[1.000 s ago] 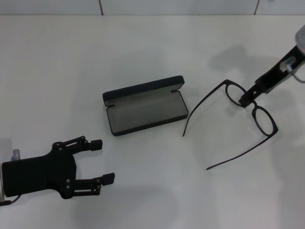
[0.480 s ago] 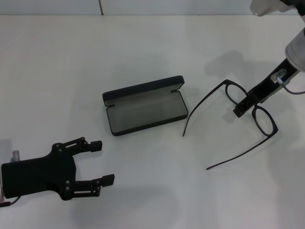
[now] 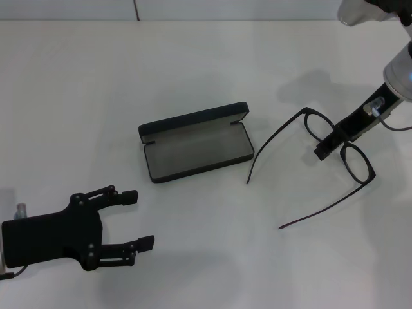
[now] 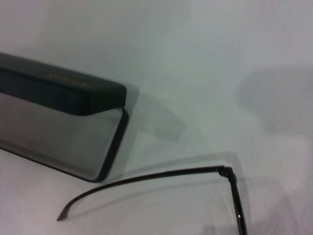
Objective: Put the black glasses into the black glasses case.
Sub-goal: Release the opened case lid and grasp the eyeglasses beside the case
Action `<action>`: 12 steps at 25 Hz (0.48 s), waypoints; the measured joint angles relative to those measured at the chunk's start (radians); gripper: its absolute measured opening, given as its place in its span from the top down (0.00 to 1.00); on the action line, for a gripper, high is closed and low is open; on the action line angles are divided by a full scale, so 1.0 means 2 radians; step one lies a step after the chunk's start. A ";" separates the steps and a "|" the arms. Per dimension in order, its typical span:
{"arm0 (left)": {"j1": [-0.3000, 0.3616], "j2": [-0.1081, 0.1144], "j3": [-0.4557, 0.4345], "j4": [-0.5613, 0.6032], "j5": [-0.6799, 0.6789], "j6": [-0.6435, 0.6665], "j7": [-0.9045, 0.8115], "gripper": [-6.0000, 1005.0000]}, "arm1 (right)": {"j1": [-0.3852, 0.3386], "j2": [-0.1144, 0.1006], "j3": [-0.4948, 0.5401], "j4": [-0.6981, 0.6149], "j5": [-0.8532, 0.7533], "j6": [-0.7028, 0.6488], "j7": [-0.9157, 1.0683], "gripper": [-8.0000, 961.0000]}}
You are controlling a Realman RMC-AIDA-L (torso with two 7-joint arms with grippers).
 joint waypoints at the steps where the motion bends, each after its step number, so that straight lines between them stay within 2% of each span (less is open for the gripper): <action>1: 0.000 0.000 0.000 0.000 0.000 0.000 0.000 0.13 | -0.001 0.000 0.000 0.000 0.000 0.001 0.000 0.20; 12: 0.002 0.000 -0.001 0.000 0.000 0.000 0.000 0.15 | -0.010 0.001 0.000 -0.005 0.000 0.009 0.001 0.26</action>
